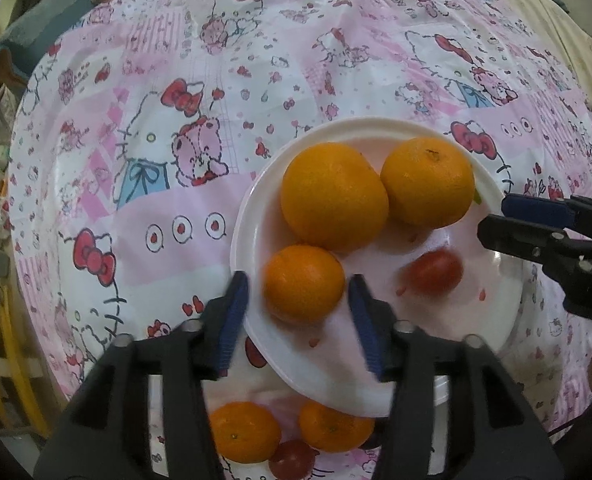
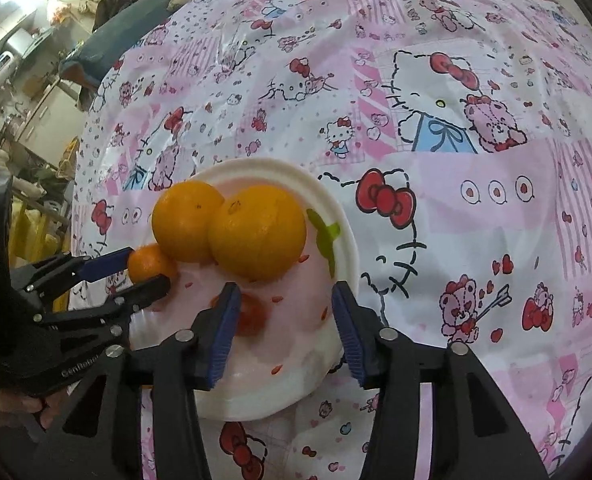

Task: Organize fruits
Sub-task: 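Place the tangerine on the plate with the left gripper while the right gripper carries the tomato, then lower the red tomato onto the plate and open the right gripper, then grasp the black grape beside the plate rim with the right gripper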

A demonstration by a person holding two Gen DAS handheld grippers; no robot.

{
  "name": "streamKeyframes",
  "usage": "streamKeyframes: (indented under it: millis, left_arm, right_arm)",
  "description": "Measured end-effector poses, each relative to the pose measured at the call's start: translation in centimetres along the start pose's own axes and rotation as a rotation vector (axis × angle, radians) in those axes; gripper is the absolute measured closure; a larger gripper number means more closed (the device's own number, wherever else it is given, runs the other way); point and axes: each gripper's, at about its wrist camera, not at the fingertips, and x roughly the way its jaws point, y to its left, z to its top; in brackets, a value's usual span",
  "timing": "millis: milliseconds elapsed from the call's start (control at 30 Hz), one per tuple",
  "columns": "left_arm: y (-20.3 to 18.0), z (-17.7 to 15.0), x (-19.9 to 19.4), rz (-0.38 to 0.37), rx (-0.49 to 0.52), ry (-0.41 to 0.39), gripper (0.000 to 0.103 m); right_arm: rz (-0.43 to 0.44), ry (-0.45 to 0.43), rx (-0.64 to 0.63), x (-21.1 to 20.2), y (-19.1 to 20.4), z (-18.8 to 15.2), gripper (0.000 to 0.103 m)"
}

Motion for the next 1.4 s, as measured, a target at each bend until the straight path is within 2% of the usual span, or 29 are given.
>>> streamKeyframes:
  millis: [100, 233, 333, 467, 600, 933, 1133, 1400]
  left_arm:
    - [0.2, 0.1, -0.7, 0.005, -0.007, -0.029, 0.031]
    - [0.4, 0.1, -1.0, -0.012, -0.017, -0.034, 0.024]
    - [0.4, -0.1, -1.2, 0.022, -0.013, -0.051, 0.024]
    - [0.5, -0.4, -1.9, 0.017, -0.020, -0.077, 0.024]
    - [0.9, -0.9, -2.9, -0.003, -0.051, -0.096, 0.024]
    - [2.3, -2.2, -5.8, 0.017, -0.118, -0.159, 0.024]
    - [3.3, -3.5, -6.9, 0.021, -0.158, -0.160, 0.024]
    - [3.2, -5.1, -8.1, 0.045, -0.129, -0.169, 0.024]
  right_arm:
    - [0.011, -0.004, 0.019, -0.4, -0.2, 0.1, 0.041]
    - [0.022, -0.031, 0.039, -1.2, -0.5, 0.4, 0.034]
    - [-0.004, -0.043, 0.052, -1.6, -0.6, 0.6, 0.029]
    - [-0.002, -0.062, 0.047, -2.5, -0.1, 0.6, 0.028]
    - [-0.011, -0.093, 0.053, -3.6, 0.2, 0.2, 0.022]
    - [-0.051, -0.174, 0.074, -6.9, 0.4, -1.2, 0.022]
    - [-0.038, -0.201, 0.080, -8.4, 1.0, -2.2, 0.022]
    - [-0.033, -0.251, 0.085, -10.5, 1.3, -3.7, 0.022]
